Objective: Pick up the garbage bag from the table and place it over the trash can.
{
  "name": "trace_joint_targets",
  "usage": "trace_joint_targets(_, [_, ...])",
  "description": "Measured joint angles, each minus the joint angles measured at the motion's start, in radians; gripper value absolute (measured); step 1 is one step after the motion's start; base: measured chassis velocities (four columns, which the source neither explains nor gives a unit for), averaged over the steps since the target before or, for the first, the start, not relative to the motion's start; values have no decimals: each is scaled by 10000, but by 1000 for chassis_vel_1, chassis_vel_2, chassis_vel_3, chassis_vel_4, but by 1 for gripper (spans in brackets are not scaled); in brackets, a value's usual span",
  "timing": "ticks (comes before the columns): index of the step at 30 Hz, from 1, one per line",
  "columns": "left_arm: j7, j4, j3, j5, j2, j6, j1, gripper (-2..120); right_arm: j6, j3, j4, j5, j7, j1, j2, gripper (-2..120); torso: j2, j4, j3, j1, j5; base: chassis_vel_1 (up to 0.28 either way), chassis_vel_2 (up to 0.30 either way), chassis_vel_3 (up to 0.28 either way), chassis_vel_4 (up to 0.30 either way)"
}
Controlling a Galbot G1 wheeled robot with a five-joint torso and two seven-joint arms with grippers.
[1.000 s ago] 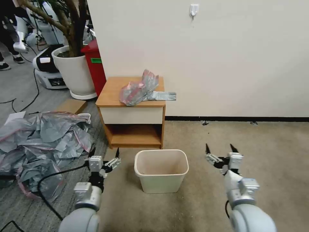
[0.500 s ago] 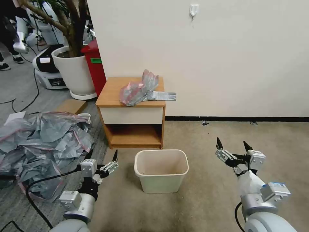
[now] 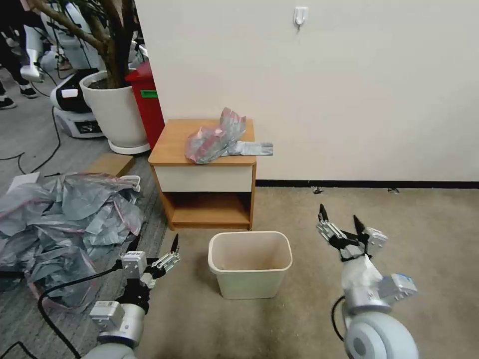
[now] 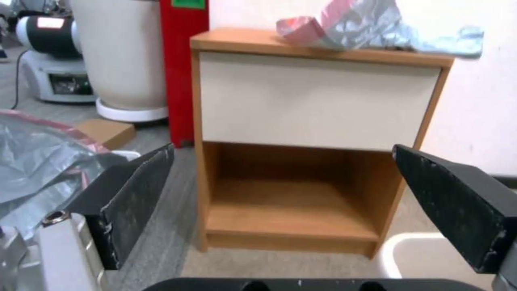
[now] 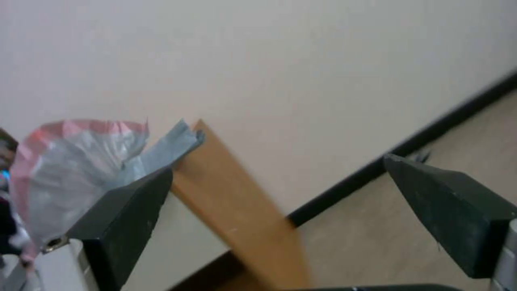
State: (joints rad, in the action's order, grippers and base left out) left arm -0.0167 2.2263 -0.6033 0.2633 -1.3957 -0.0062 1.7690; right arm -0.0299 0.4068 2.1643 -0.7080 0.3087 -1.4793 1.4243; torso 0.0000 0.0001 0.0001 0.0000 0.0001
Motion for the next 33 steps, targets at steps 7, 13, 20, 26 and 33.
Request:
trace_joint_targets(7, [6,-100,18,62,-24,-115,-13,100,-58,-441,-244,-3920,1069,1424,-177,100,0,-1,0,0,-2,0,0,0,0])
trace_joint_targets(13, [18,-270,-55,29,-76,-140,17,100,-56,-602,-1096,-6871,1783,3016,65,100,-1,1,0,0,0,0,0,0,0])
trace_joint_targets(20, [21,-743,-280,13,-305,-268,-54,100,-53,-827,-4204,-8030,1822,5873,1126,100,-1,0,1,0,-2,0,0,0,0])
trace_joint_targets(26, [21,-902,-428,-23,-476,-270,-95,100,-50,-1079,-5527,-8132,1640,6932,1422,99,0,0,1,0,-3,0,0,0,0])
trace_joint_targets(33, [13,-1040,-694,-62,-680,-323,-94,100,-2,-1339,-6972,-8092,1269,7859,1585,99,-1,0,0,0,-3,0,0,0,0])
